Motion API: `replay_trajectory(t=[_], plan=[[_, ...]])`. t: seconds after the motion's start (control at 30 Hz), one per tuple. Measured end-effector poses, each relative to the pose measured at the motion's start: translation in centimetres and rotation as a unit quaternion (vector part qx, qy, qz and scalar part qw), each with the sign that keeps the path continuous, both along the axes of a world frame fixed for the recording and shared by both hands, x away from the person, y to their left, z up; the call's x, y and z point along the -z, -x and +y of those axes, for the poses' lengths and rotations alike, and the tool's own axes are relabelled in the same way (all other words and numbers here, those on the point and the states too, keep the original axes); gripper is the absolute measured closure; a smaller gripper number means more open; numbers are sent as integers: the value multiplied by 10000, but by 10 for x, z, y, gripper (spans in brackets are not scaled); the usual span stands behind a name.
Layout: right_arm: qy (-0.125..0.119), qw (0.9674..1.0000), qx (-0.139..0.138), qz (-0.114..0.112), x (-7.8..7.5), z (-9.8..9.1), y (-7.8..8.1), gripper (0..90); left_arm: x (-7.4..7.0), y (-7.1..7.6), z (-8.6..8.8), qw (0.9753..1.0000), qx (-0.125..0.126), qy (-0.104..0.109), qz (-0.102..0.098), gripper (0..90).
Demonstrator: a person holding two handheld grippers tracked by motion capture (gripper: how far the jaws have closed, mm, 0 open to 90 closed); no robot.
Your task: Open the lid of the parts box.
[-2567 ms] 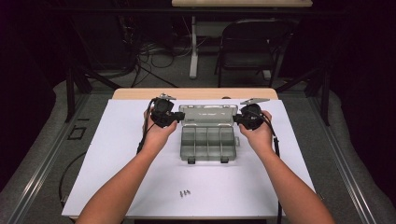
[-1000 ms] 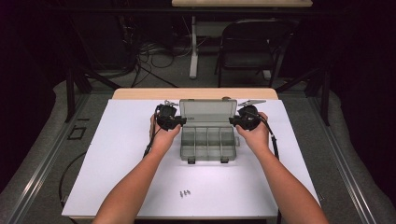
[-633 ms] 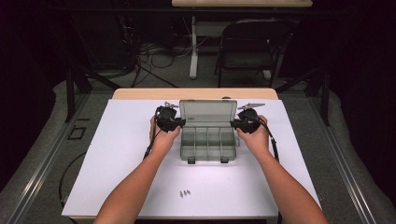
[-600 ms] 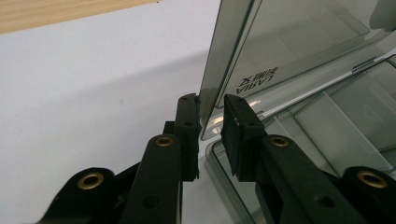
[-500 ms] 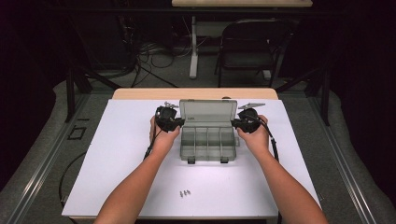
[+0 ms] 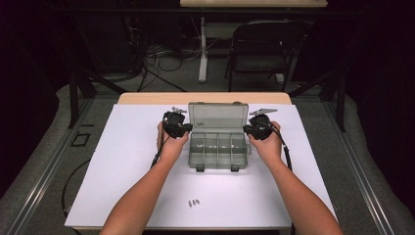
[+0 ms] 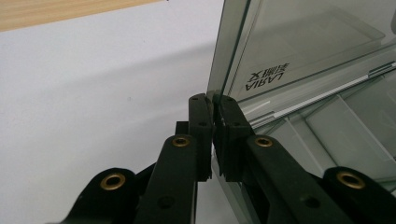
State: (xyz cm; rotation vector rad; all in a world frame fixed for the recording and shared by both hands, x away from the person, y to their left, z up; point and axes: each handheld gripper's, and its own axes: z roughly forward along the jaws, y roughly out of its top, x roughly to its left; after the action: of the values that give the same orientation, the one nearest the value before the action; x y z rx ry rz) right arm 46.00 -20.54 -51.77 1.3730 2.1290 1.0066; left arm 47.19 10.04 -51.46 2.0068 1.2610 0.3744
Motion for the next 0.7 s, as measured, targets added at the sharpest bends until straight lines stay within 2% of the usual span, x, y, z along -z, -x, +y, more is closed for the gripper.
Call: replay_trajectory(t=[0.37, 0.7], plan=[[53, 10000, 11, -39, 0, 1, 0, 857, 0, -1, 1, 10000, -14, 59, 56, 865], [-88, 9999, 130, -24, 3, 1, -3, 859, 3, -4, 1, 9997, -113, 184, 95, 866]])
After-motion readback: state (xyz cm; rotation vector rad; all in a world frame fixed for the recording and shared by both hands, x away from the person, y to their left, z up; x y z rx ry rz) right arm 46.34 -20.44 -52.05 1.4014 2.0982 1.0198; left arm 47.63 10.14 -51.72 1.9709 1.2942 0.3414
